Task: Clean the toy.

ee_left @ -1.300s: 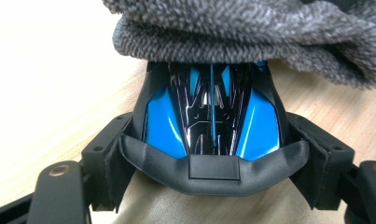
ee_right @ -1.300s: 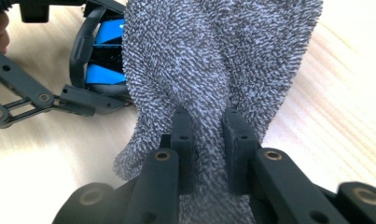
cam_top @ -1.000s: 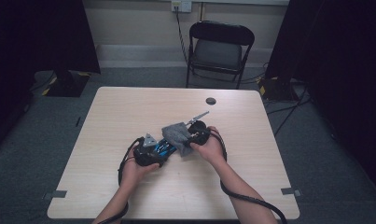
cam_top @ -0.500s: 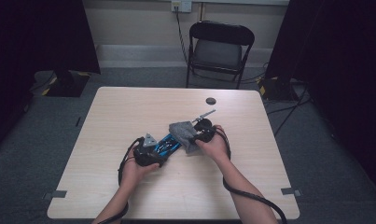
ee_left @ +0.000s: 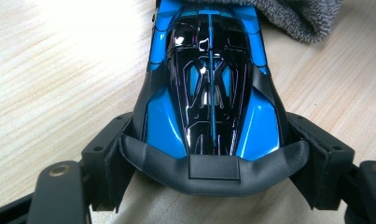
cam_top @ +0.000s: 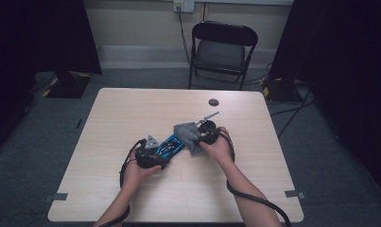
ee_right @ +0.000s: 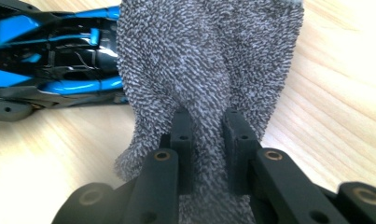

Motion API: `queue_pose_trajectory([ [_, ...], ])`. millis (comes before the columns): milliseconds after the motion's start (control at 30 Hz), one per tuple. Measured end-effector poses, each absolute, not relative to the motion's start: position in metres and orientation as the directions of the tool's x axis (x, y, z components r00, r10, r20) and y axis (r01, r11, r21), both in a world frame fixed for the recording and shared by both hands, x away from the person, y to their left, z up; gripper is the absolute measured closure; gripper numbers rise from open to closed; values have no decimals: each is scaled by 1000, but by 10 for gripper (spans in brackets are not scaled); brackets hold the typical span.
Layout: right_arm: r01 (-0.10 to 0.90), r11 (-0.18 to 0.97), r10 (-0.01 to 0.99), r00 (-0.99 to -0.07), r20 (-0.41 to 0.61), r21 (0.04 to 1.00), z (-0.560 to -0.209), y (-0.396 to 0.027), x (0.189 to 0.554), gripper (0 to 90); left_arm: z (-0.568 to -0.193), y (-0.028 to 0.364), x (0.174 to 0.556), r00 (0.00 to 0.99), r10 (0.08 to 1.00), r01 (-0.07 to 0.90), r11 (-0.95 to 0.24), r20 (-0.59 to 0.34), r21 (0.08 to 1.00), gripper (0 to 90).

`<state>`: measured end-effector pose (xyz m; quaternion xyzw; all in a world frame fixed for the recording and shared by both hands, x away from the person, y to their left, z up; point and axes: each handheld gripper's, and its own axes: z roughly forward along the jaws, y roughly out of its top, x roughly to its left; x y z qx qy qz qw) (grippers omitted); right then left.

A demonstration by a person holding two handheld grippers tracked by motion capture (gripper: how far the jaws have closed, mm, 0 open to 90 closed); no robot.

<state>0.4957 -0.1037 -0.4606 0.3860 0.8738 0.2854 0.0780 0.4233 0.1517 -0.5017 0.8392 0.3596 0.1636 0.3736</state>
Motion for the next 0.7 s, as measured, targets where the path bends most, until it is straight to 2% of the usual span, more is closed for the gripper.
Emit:
queue_pose_trajectory([
  [700,641,527,743,-667,64,558,-465,-124,498,762,-502,152,423,688,726,481,-463,7,745,240],
])
